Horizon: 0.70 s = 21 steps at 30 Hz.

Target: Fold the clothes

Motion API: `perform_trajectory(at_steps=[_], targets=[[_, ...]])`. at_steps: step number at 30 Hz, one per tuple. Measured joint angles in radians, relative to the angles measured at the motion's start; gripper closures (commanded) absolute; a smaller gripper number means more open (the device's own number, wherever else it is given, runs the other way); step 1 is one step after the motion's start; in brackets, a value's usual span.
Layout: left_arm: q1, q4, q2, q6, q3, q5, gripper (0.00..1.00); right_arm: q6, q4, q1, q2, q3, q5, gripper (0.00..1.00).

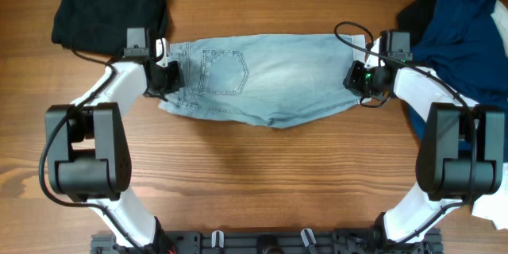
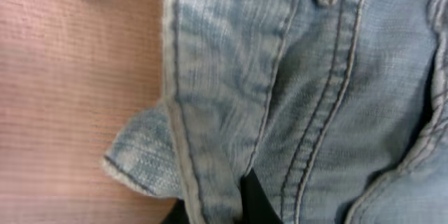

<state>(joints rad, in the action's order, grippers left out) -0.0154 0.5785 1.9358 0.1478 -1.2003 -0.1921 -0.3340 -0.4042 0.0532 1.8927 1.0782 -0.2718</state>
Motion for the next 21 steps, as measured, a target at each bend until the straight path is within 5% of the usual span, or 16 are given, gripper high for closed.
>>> perform_trajectory(at_steps=[8,13,21], targets=[[-0.023,0.592,0.007,-0.126,-0.523,-0.016,0.96,0.006,-0.066,0.000,-0.062,0.000,-0.149,0.81],[-0.023,0.702,-0.002,-0.202,-0.675,-0.014,0.96,0.011,-0.082,0.000,-0.204,0.000,-0.196,0.82],[0.056,0.697,-0.002,-0.218,-0.692,-0.015,0.96,-0.001,-0.080,0.000,-0.100,0.000,-0.200,0.87]])
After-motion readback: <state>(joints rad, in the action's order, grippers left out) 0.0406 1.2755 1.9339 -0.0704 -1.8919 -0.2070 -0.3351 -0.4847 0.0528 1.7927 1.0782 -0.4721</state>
